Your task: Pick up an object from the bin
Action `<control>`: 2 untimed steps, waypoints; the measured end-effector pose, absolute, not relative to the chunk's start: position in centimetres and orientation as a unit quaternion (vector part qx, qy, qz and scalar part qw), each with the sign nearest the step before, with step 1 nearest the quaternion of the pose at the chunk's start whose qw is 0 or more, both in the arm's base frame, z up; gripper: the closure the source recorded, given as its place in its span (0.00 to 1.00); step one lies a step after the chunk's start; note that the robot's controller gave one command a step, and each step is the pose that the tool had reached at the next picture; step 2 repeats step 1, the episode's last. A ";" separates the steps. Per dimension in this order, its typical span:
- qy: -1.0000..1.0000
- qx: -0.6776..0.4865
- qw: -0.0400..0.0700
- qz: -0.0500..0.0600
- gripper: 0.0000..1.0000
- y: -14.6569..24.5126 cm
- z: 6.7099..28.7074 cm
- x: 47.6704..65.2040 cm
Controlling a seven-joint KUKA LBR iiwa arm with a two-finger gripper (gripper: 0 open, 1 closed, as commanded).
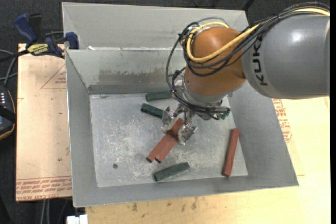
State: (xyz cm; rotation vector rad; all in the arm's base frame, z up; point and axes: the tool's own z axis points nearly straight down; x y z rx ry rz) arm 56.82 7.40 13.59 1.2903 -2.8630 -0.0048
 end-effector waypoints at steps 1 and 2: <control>-0.912 0.411 -0.003 0.000 1.00 7.4 15.6 57.0; -0.912 0.411 -0.003 0.000 1.00 7.4 15.6 57.0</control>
Offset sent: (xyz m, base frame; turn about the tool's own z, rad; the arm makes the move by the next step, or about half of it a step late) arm -0.0001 0.0000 0.0240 0.0000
